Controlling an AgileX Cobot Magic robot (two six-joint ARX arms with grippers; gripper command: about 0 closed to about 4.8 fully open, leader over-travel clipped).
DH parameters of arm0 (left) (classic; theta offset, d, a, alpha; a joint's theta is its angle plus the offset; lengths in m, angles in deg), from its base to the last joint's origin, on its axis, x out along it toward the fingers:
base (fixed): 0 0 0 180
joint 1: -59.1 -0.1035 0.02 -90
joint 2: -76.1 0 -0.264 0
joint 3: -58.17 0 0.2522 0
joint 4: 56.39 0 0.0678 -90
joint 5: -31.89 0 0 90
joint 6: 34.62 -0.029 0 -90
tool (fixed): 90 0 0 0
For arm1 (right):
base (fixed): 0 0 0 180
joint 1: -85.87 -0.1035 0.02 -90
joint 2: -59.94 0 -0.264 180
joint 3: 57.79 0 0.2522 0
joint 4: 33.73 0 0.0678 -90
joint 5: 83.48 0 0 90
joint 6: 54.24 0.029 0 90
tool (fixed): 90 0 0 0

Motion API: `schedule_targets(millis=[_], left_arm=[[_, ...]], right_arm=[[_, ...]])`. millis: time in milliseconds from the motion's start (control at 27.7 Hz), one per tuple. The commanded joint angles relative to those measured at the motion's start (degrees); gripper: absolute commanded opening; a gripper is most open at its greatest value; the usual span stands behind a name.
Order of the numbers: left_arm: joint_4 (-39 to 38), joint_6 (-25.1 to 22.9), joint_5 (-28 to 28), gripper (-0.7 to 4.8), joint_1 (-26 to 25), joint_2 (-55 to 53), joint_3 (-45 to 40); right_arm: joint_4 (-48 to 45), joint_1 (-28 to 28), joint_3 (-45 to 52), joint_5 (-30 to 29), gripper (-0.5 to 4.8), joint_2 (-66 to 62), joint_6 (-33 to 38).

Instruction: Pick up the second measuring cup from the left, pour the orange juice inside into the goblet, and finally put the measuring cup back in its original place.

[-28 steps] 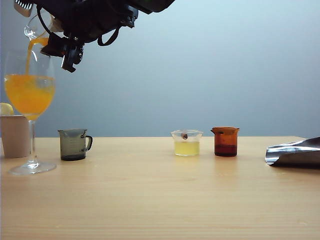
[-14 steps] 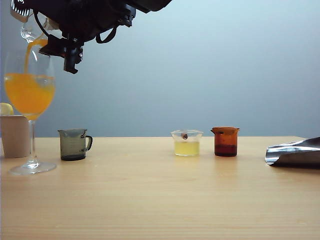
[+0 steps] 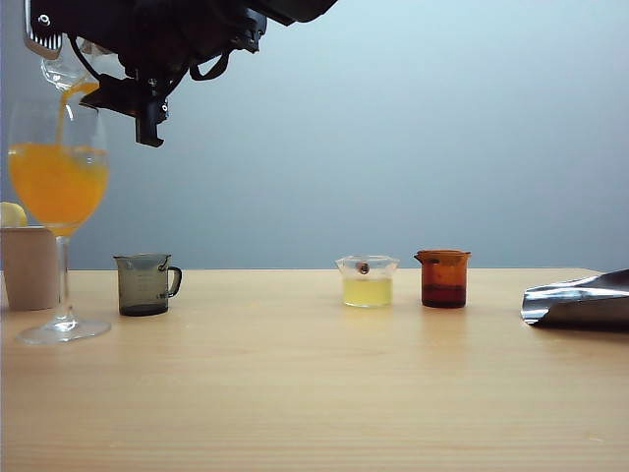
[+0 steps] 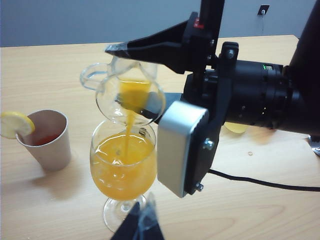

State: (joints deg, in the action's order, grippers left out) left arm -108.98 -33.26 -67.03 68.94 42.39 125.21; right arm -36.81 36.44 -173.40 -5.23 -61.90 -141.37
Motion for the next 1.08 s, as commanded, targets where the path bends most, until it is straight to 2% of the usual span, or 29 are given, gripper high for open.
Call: schedule_targets(millis=[36,1084], left_arm=[[0.3,0.2,-0.3,-0.05,0.0,0.1,0.3],[-0.1,0.2,-0.3,-0.05,0.0,0.1,0.3]], right_arm=[[-2.4,-0.3,-0.5,0.1,-0.06,0.5,-0.4],[-3.6,-1.0,-0.5,0.3,-0.06,0.5,-6.3]])
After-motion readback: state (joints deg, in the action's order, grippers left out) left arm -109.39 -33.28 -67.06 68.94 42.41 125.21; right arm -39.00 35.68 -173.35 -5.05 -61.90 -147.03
